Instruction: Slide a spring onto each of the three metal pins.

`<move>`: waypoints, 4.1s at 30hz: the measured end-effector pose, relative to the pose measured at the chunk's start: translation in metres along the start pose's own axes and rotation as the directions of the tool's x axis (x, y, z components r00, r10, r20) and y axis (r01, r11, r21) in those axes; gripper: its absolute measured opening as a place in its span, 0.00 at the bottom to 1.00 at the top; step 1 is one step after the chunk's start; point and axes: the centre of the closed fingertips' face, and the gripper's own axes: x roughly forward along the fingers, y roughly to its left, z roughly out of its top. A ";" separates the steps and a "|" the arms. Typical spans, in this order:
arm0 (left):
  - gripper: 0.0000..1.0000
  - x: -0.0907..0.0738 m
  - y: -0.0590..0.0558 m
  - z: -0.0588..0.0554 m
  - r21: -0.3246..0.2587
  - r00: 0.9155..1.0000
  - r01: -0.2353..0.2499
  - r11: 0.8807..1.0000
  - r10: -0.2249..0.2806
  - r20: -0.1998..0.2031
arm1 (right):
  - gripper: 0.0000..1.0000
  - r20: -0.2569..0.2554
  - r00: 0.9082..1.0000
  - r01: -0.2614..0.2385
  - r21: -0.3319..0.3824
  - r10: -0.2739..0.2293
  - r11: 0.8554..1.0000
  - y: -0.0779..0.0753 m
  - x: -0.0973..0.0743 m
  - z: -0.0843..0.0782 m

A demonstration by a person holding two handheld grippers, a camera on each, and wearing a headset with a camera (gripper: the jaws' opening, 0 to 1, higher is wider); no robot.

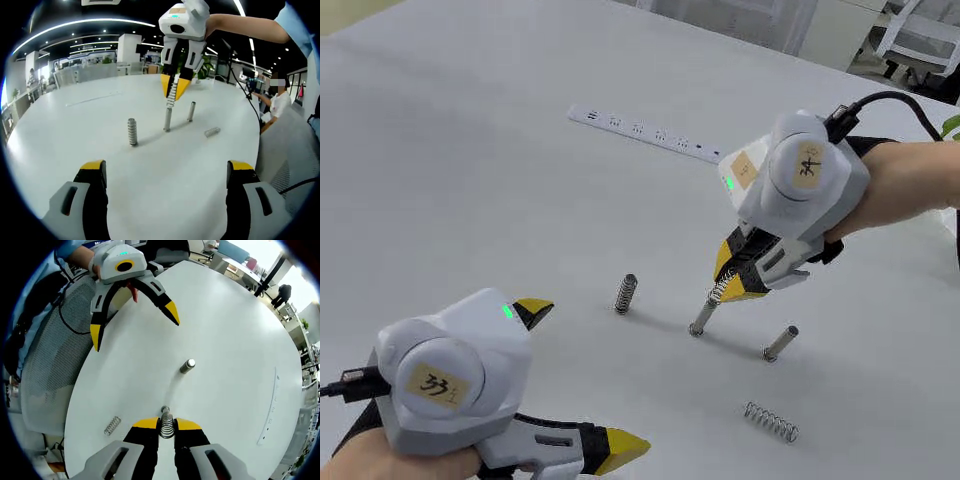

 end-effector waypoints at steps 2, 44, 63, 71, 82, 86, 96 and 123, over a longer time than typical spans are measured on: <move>0.99 0.000 0.000 0.000 -0.001 1.000 -0.001 1.000 0.001 -0.002 | 0.08 -0.003 1.000 -0.003 -0.001 0.003 1.000 0.000 0.001 -0.001; 0.96 -0.002 0.001 -0.007 -0.016 1.000 -0.002 1.000 0.002 -0.018 | 0.08 -0.072 0.997 -0.032 -0.035 0.030 0.999 -0.001 0.029 -0.009; 0.96 -0.002 0.000 -0.008 -0.018 1.000 0.007 1.000 -0.007 -0.022 | 0.08 -0.099 0.994 -0.053 -0.023 0.051 0.998 0.001 0.053 -0.014; 0.96 -0.002 0.001 -0.006 -0.015 1.000 0.008 1.000 -0.008 -0.022 | 0.08 -0.106 0.993 -0.058 -0.028 0.054 0.998 0.001 0.059 -0.013; 0.96 -0.003 0.002 -0.004 -0.012 1.000 0.006 1.000 -0.007 -0.021 | 0.09 -0.106 0.993 -0.050 -0.031 0.046 0.998 0.000 0.062 -0.012; 0.96 -0.003 0.001 -0.004 -0.010 1.000 0.008 1.000 -0.009 -0.020 | 0.10 -0.097 0.994 -0.044 -0.025 0.042 0.999 0.000 0.062 -0.011; 0.96 -0.003 0.002 -0.001 -0.006 1.000 0.008 1.000 -0.008 -0.019 | 0.45 -0.069 0.998 -0.011 0.005 0.011 1.000 -0.003 0.062 -0.011; 0.96 -0.002 -0.005 0.003 0.020 0.999 0.028 0.999 -0.027 -0.032 | 0.99 0.175 0.965 0.156 0.219 -0.196 0.963 -0.004 0.030 0.009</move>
